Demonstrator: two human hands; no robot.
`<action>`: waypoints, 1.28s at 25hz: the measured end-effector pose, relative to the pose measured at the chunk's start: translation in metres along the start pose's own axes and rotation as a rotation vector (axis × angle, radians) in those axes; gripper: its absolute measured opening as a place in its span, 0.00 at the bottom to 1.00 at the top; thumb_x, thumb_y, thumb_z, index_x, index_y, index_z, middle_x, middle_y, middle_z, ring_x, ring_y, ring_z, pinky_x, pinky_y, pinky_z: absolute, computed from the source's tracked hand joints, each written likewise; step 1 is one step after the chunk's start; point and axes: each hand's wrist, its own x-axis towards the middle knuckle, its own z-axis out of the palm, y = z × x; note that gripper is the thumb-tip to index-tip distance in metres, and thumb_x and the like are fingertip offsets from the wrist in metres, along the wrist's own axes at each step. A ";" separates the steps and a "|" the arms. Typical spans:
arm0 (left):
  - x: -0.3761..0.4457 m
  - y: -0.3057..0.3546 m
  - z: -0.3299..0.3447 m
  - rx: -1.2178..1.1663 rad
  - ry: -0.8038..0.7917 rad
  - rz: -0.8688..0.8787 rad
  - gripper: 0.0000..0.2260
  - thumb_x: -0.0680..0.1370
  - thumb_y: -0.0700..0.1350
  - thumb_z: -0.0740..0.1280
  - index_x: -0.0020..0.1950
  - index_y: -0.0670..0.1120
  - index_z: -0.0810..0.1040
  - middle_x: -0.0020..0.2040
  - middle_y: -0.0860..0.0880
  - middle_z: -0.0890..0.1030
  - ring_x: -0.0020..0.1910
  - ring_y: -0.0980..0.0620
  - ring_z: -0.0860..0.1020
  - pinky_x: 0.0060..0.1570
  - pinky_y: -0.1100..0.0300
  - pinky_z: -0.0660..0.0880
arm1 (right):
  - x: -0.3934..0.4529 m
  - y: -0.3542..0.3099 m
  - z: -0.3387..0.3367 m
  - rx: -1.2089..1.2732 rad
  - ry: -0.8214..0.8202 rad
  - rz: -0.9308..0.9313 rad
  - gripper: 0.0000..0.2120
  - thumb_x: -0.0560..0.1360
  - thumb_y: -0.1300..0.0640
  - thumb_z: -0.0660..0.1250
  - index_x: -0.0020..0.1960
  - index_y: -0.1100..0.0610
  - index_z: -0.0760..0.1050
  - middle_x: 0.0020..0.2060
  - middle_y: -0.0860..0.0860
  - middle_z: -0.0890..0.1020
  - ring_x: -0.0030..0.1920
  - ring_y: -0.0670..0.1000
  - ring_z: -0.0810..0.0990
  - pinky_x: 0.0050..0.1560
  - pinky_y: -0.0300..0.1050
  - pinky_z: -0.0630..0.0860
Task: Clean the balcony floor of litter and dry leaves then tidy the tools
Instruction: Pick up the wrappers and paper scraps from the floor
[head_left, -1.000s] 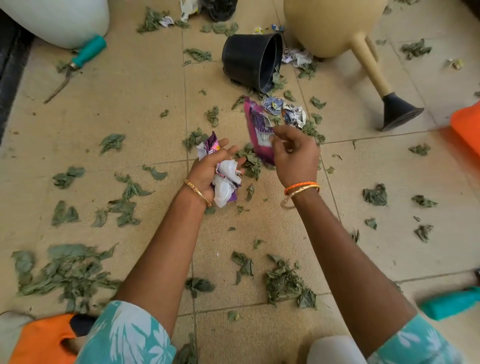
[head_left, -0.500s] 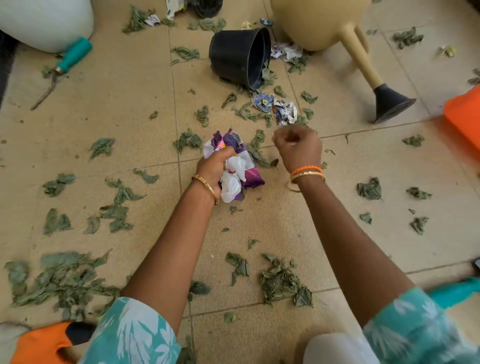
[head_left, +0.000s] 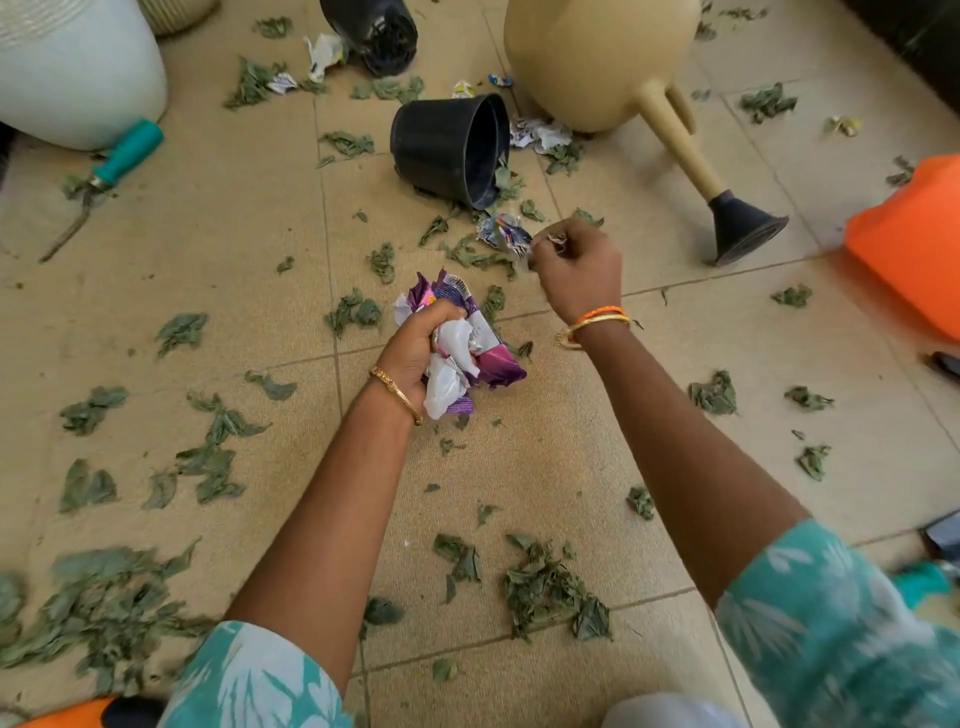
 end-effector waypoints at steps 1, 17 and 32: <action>-0.001 0.001 0.001 -0.013 -0.037 0.004 0.03 0.70 0.42 0.69 0.38 0.44 0.76 0.37 0.46 0.75 0.35 0.48 0.75 0.36 0.60 0.76 | -0.006 -0.007 -0.005 0.159 -0.067 0.137 0.05 0.73 0.61 0.64 0.40 0.57 0.77 0.37 0.56 0.82 0.38 0.54 0.82 0.39 0.47 0.79; 0.006 0.020 -0.018 0.025 0.070 0.110 0.26 0.79 0.44 0.60 0.19 0.45 0.74 0.23 0.50 0.72 0.23 0.52 0.74 0.33 0.62 0.74 | 0.062 0.003 0.044 -0.540 -0.329 -0.046 0.21 0.72 0.70 0.61 0.63 0.57 0.75 0.59 0.58 0.78 0.59 0.57 0.76 0.60 0.48 0.73; -0.017 0.004 0.013 0.030 -0.005 0.029 0.11 0.74 0.47 0.71 0.52 0.42 0.79 0.47 0.39 0.80 0.45 0.40 0.83 0.47 0.45 0.81 | -0.021 -0.016 -0.030 0.309 -0.106 0.323 0.09 0.73 0.69 0.65 0.43 0.55 0.75 0.35 0.55 0.80 0.35 0.53 0.81 0.39 0.49 0.82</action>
